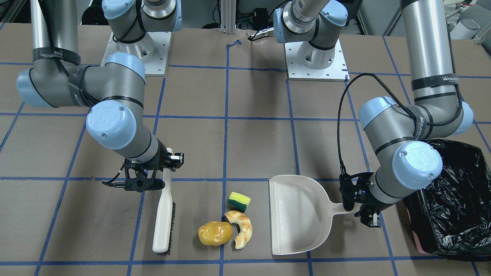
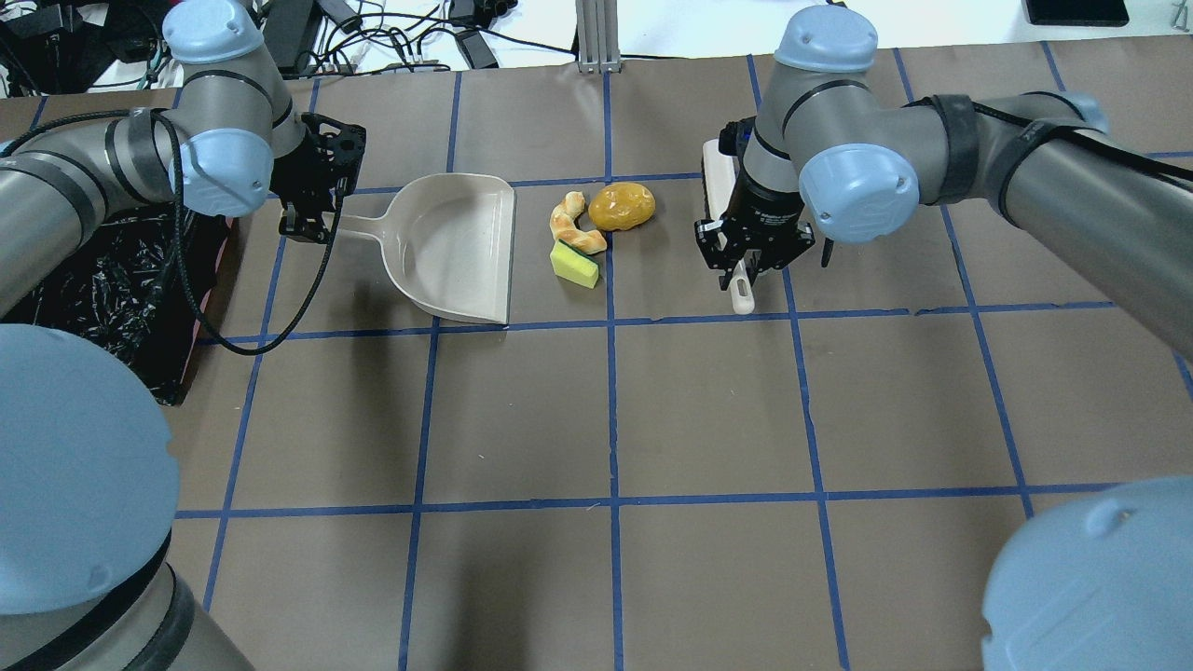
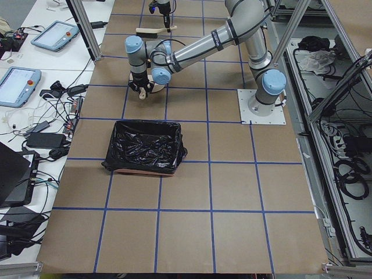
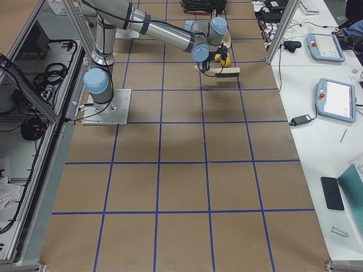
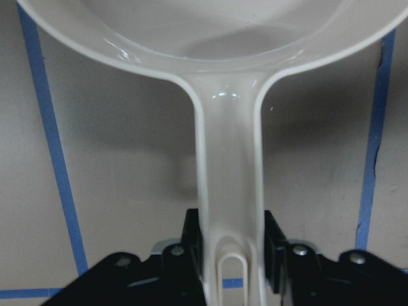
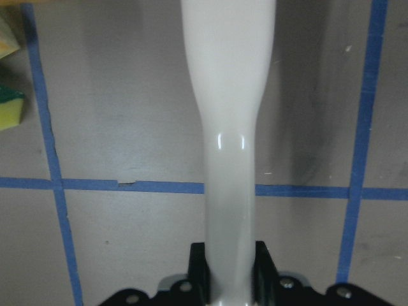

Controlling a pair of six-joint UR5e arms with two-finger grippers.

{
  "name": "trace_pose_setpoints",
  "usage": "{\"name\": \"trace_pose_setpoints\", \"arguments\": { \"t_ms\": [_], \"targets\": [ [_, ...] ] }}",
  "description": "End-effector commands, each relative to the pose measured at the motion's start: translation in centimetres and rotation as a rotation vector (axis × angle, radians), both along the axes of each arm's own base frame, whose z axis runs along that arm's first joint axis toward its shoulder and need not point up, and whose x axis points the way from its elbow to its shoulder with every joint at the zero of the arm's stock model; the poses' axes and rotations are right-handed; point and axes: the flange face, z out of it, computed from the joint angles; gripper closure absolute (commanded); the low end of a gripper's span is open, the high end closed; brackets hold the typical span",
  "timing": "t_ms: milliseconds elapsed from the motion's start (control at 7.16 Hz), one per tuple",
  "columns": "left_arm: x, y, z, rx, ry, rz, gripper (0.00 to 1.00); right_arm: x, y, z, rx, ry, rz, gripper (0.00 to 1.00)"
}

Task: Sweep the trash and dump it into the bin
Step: 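Sweep the sponge and bread into the dustpan with the right gripper's brush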

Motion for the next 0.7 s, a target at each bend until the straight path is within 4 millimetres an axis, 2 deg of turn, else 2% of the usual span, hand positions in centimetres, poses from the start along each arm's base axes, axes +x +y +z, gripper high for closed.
{"name": "trace_pose_setpoints", "arguments": {
  "t_ms": [0, 419, 559],
  "targets": [
    [-1.6, -0.6, -0.2, -0.007, -0.007, 0.005, 1.00, 2.8, -0.3, -0.6, 0.035, -0.015, 0.013, 1.00],
    [-1.7, -0.7, -0.4, -0.004, -0.007, 0.004, 1.00, 6.4, 0.2, -2.5, 0.068, 0.005, -0.019, 1.00],
    [-1.7, -0.7, -0.4, -0.004, -0.007, 0.004, 1.00, 8.3, 1.0, -2.5, 0.073, -0.004, -0.036, 1.00]
  ]
}}
